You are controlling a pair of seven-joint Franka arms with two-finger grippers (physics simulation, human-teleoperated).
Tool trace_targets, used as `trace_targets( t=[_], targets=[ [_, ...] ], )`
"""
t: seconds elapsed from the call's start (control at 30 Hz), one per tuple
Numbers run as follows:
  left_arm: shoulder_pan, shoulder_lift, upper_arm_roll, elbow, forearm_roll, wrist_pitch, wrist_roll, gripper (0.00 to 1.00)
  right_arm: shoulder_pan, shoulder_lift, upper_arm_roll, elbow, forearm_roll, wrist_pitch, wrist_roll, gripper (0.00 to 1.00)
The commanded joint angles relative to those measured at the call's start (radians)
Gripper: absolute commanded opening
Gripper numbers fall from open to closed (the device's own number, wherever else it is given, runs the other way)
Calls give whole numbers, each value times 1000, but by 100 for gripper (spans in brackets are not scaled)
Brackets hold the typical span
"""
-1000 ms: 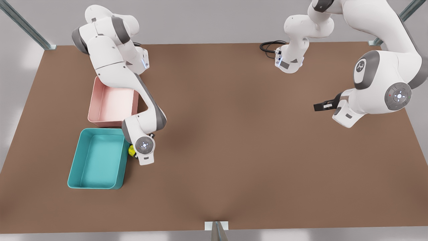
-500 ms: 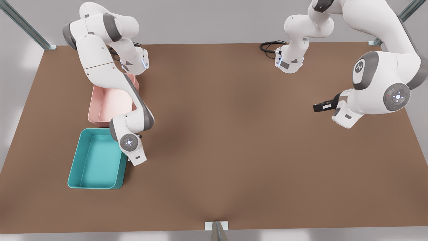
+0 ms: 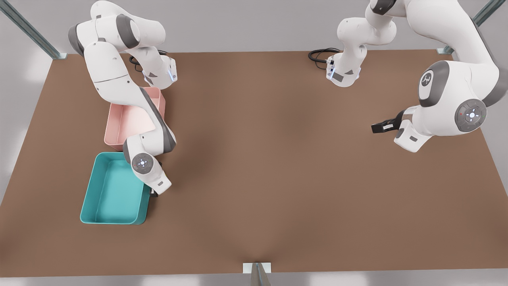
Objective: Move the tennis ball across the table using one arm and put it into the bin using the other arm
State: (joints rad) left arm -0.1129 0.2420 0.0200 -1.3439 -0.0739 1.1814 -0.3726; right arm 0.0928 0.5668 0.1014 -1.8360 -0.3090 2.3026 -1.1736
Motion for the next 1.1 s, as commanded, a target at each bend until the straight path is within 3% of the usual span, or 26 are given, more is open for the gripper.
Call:
trace_targets(
  t=[0.0,0.9,1.0,1.03,1.07],
  targets=[
    [2,-1,0,0,-15,-5,-12,100,-5,-1,1,-5,4,24,-207,100],
    [9,57,-20,63,-29,-3,-9,100,-27,68,-5,-32,5,87,-92,98],
    [32,62,-20,63,-30,-3,-9,100,-25,61,-5,-26,4,78,-94,61],
    [41,66,-18,55,-30,-5,-9,100,-25,58,-5,-25,4,75,-94,54],
    [61,71,-20,65,-27,-3,-8,100,-25,56,-5,-25,4,75,-94,54]
  ],
)
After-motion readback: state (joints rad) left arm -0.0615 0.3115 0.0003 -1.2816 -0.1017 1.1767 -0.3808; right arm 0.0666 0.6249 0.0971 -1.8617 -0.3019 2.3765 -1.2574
